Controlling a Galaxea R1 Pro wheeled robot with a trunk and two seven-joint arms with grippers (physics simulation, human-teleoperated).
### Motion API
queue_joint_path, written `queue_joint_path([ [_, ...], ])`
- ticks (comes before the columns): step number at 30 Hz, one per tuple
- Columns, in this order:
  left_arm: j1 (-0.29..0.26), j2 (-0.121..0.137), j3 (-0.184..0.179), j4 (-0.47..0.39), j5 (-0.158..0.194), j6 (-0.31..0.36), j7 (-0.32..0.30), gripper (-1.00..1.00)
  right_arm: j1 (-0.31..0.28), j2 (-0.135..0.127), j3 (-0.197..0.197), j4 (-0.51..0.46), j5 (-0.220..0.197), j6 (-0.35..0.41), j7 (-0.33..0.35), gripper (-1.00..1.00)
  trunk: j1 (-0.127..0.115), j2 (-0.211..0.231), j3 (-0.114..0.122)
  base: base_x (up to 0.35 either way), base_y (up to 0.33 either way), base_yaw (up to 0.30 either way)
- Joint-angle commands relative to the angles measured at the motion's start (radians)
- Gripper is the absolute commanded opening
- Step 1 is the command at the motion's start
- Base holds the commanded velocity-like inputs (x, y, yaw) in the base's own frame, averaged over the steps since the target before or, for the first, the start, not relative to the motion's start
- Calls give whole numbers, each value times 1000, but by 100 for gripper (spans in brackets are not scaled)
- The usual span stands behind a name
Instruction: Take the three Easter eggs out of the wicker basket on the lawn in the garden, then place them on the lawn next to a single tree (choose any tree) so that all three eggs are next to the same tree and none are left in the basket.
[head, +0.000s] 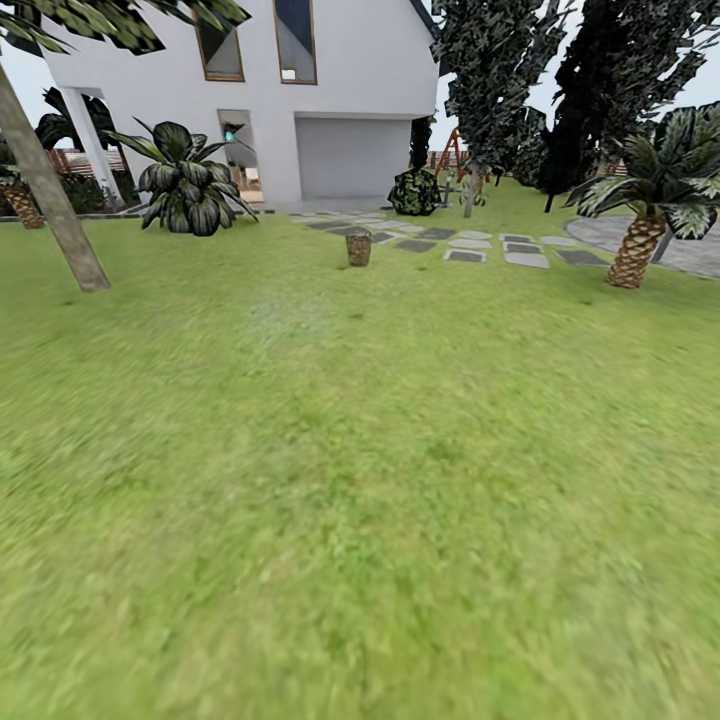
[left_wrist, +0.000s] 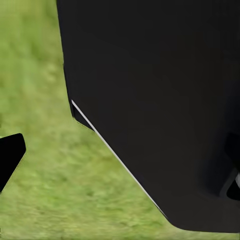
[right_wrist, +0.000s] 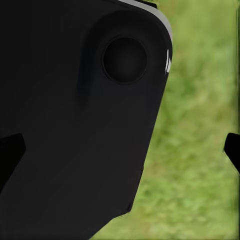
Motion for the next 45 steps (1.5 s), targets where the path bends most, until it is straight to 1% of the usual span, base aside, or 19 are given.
queue_joint_path([
  [1, 0, 0, 1, -1, 1, 0, 0, 100, 0, 0, 0, 1, 6, -3, -1, 100, 1, 0, -1, 340, 0, 0],
  [45, 0, 0, 1, -1, 1, 0, 0, 100, 0, 0, 0, 1, 6, -3, -1, 100, 1, 0, -1, 340, 0, 0],
])
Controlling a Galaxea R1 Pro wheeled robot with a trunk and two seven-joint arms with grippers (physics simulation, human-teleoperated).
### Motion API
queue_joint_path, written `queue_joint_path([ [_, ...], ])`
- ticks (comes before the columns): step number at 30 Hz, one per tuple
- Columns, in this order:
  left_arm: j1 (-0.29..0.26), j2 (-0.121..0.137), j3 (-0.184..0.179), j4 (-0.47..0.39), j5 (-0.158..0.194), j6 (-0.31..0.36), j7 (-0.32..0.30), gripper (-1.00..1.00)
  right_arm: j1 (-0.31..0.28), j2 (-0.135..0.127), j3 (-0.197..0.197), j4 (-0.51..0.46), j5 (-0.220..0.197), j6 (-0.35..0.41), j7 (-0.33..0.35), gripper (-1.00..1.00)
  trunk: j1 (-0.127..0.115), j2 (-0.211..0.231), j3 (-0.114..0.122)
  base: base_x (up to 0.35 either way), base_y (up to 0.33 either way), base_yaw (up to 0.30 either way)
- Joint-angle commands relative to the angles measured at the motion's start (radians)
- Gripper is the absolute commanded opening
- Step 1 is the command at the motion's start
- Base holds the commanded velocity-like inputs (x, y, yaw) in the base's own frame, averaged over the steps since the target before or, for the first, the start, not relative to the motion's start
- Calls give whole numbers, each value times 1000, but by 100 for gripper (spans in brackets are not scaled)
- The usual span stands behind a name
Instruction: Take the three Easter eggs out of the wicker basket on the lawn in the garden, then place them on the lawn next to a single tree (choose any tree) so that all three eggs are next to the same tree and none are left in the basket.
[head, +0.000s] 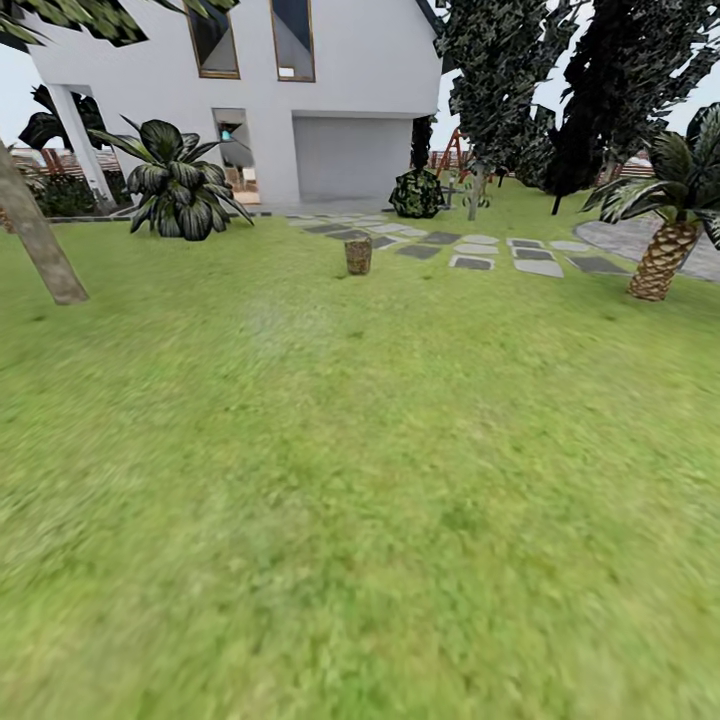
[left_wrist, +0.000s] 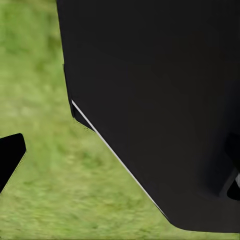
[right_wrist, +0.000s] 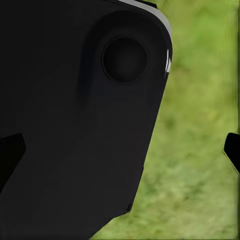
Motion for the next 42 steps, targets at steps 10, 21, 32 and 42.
queue_joint_path([
  [10, 0, 1, 1, -2, 1, 0, 0, 100, 0, 0, 0, 1, 6, -3, -1, 100, 1, 0, -1, 340, 0, 0],
  [21, 0, 1, 1, -1, 1, 0, 0, 100, 0, 0, -1, 1, 6, -3, -1, 100, 1, 0, -1, 340, 0, 0],
  [32, 0, 1, 1, -1, 1, -1, 0, 100, 0, -2, -2, 2, 4, -3, -1, 100, 1, 0, -1, 340, 0, 0],
  [42, 0, 1, 1, -1, 1, 0, 0, 100, 0, -3, 0, 3, 8, -1, -1, 100, 1, 0, -1, 340, 0, 0],
])
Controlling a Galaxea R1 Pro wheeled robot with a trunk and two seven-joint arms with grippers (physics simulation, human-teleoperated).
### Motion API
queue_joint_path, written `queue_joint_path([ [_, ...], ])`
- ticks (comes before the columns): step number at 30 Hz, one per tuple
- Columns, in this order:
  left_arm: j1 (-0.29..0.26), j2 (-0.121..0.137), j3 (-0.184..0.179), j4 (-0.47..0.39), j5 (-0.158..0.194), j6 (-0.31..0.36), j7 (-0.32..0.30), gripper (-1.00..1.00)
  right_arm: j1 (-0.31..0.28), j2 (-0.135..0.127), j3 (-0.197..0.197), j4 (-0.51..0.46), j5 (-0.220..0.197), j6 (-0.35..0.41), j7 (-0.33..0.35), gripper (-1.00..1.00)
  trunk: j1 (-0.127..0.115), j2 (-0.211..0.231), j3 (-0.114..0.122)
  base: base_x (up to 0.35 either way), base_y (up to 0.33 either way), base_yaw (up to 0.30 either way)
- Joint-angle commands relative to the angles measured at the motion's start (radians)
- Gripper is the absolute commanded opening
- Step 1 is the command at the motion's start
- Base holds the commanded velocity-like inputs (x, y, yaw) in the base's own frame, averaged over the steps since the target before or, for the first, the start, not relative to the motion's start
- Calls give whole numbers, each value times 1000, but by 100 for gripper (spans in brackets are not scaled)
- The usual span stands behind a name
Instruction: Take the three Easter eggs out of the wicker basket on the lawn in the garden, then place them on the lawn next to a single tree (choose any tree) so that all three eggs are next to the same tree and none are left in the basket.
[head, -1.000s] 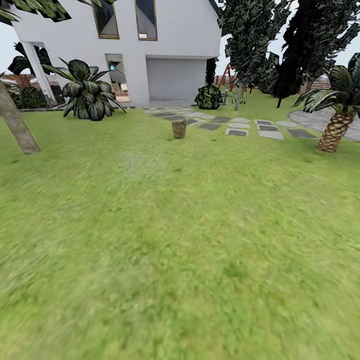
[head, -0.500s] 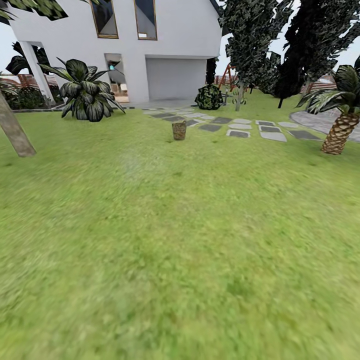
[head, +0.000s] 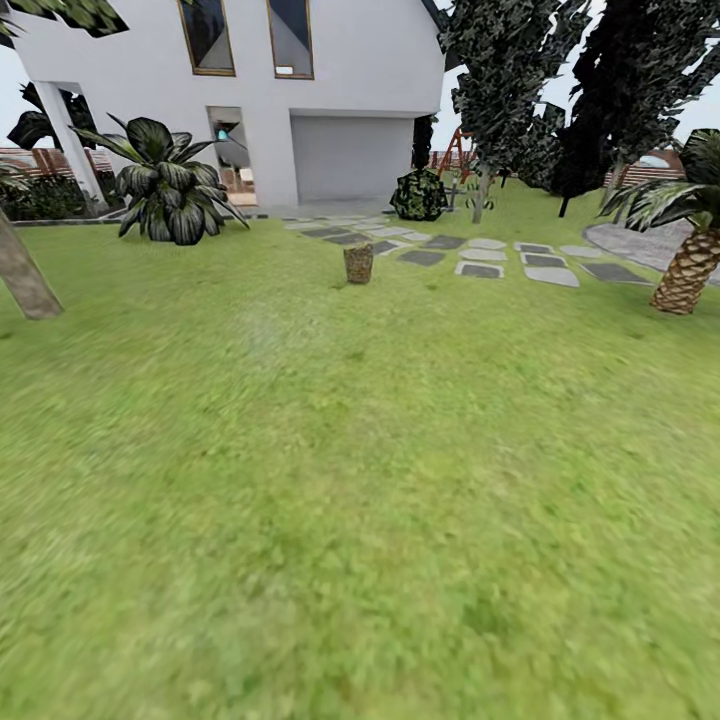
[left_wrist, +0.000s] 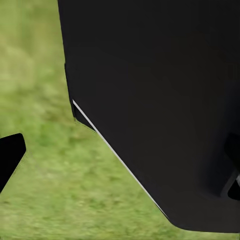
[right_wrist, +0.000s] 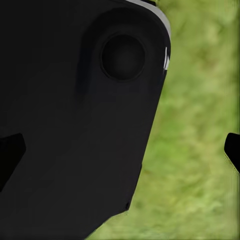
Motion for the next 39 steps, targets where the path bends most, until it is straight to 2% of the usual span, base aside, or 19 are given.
queue_joint_path([
  [1, 0, 0, 1, -1, 1, -1, 0, 100, 0, 1, -1, 1, 4, -3, -1, 100, 1, 0, -1, 340, 0, 0],
  [11, 0, 0, 1, -1, 1, 0, 0, 100, 0, 3, -1, 1, 5, -3, -1, 100, 1, 0, -1, 340, 0, 108],
  [27, 0, 0, 1, -1, 1, -1, -1, 100, 0, -3, 3, 2, 9, -3, -1, 100, 1, 0, -1, 340, 0, 5],
  [39, 0, -2, 1, -1, 1, -1, 0, 100, 0, 2, 1, -3, 8, -4, -1, 100, 1, 0, -1, 340, 0, 0],
])
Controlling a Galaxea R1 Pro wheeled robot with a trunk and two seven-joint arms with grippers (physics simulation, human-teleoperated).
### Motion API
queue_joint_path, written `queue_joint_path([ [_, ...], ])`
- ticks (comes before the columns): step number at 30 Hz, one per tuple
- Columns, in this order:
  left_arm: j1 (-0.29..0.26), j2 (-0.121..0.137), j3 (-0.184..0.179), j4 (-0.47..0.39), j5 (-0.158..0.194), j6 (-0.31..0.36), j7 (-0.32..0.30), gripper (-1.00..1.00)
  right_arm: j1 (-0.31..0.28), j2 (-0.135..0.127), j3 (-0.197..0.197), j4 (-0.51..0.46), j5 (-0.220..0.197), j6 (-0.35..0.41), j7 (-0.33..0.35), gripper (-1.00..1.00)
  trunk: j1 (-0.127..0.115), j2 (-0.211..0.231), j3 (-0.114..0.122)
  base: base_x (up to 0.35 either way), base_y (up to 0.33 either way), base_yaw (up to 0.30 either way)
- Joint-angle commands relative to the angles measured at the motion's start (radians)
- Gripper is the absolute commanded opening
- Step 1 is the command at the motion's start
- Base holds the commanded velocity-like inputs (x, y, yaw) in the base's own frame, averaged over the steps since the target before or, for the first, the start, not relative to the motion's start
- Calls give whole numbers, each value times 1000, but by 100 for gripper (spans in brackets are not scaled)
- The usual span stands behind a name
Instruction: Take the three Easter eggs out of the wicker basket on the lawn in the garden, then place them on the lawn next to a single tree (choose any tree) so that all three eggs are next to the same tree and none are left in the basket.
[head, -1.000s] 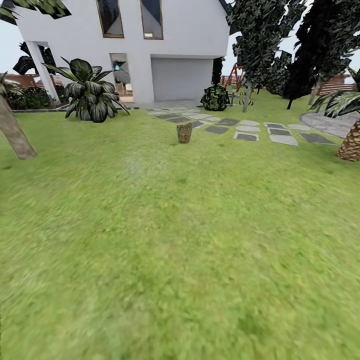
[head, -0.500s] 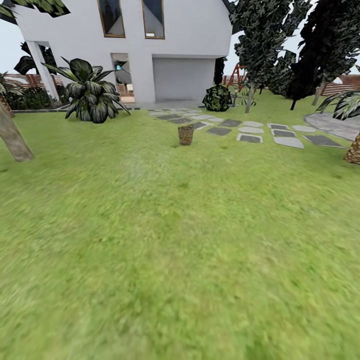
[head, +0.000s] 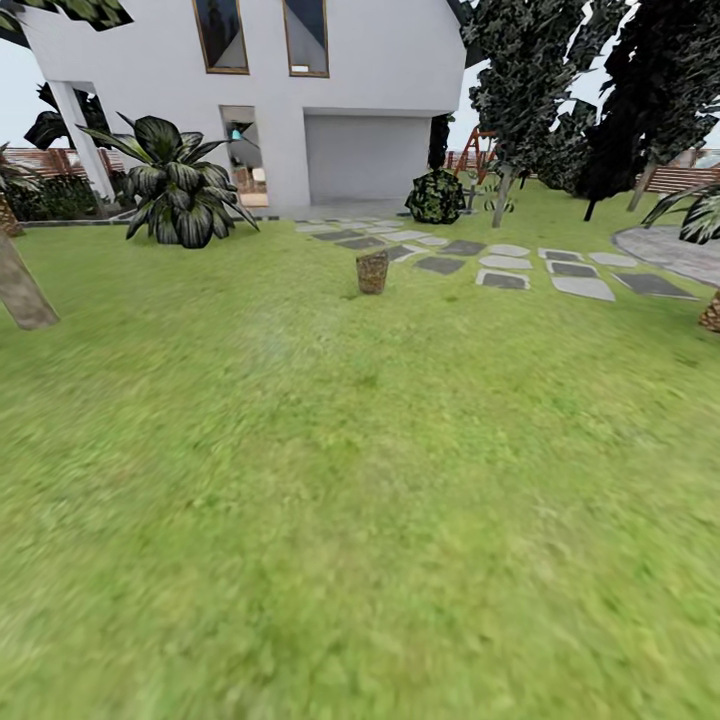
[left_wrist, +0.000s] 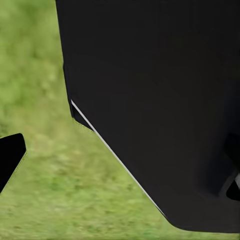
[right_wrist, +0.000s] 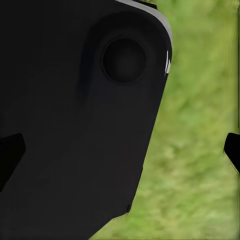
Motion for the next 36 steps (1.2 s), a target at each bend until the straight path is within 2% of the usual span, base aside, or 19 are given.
queue_joint_path([
  [1, 0, 0, 1, -1, 1, 0, -1, 100, 0, 0, 0, 1, 6, -3, -1, 100, 1, 0, -1, 340, 0, 0],
  [36, 0, -1, 1, -1, 1, 0, 1, 100, 0, 0, -1, 2, 3, -3, -1, 100, 1, 0, -1, 340, 0, 0],
])
